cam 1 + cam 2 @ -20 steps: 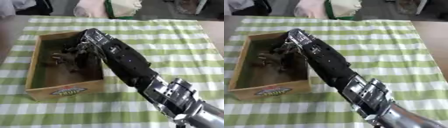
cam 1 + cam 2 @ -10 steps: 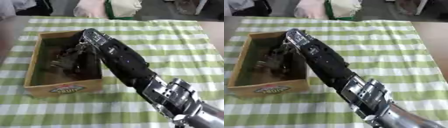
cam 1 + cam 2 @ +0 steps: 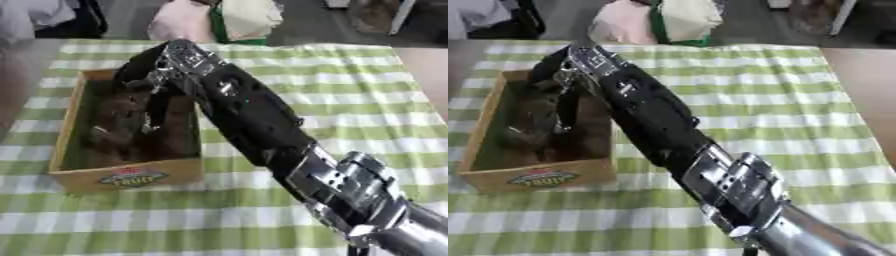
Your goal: Pick up objects on the table and place them in the box.
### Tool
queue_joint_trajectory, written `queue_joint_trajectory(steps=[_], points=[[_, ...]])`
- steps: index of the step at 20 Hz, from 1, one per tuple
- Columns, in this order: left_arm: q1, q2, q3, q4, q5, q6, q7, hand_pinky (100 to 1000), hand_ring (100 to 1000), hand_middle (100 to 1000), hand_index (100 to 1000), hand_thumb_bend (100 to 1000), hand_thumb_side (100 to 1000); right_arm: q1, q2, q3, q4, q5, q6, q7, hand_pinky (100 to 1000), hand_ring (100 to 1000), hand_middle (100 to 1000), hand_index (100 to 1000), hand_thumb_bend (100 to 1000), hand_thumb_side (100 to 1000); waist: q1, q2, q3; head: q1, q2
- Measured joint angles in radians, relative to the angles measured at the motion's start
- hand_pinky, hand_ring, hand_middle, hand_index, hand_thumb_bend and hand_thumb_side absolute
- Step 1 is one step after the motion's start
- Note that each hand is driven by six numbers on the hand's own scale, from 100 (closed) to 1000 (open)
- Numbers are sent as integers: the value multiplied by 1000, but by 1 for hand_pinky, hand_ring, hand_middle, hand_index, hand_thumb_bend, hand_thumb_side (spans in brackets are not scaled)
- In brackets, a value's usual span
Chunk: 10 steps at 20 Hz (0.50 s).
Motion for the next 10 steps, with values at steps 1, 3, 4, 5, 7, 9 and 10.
queue_joint_trajectory(steps=[1, 3, 4, 5, 7, 9, 10], points=[[1, 0, 0, 0, 0, 0, 0, 416, 556, 620, 723, 427, 759, -3, -7, 0, -8, -11, 4, 4, 1000, 1000, 971, 1000, 423, 581, 0, -1, -1, 1, 0], [4, 0, 0, 0, 0, 0, 0, 416, 556, 620, 723, 427, 759, -8, -18, 0, -25, -36, 12, 12, 1000, 1000, 971, 1000, 412, 586, 2, -3, -5, 3, 0], [5, 0, 0, 0, 0, 0, 0, 416, 556, 620, 723, 427, 760, -9, -23, 0, -33, -48, 15, 16, 1000, 1000, 970, 1000, 403, 589, 4, -4, -6, 5, 0], [5, 0, 0, 0, 0, 0, 0, 416, 556, 620, 723, 427, 760, -9, -28, 1, -41, -61, 19, 19, 1000, 1000, 969, 1000, 396, 592, 6, -6, -8, 7, 0], [6, 0, 0, 0, 0, 0, 0, 416, 556, 620, 723, 428, 759, -9, -39, 2, -60, -85, 26, 26, 1000, 1000, 964, 1000, 377, 617, 7, -11, -14, 9, 0], [8, 0, 0, 0, 0, 0, 0, 416, 556, 620, 723, 427, 760, -8, -54, 9, -84, -113, 31, 31, 1000, 1000, 957, 1000, 355, 643, 8, -12, -19, 10, 0], [8, 0, 0, 0, 0, 0, 0, 416, 556, 620, 723, 427, 760, -8, -63, 13, -98, -126, 32, 32, 1000, 1000, 954, 1000, 339, 656, 9, -12, -22, 13, 0]])
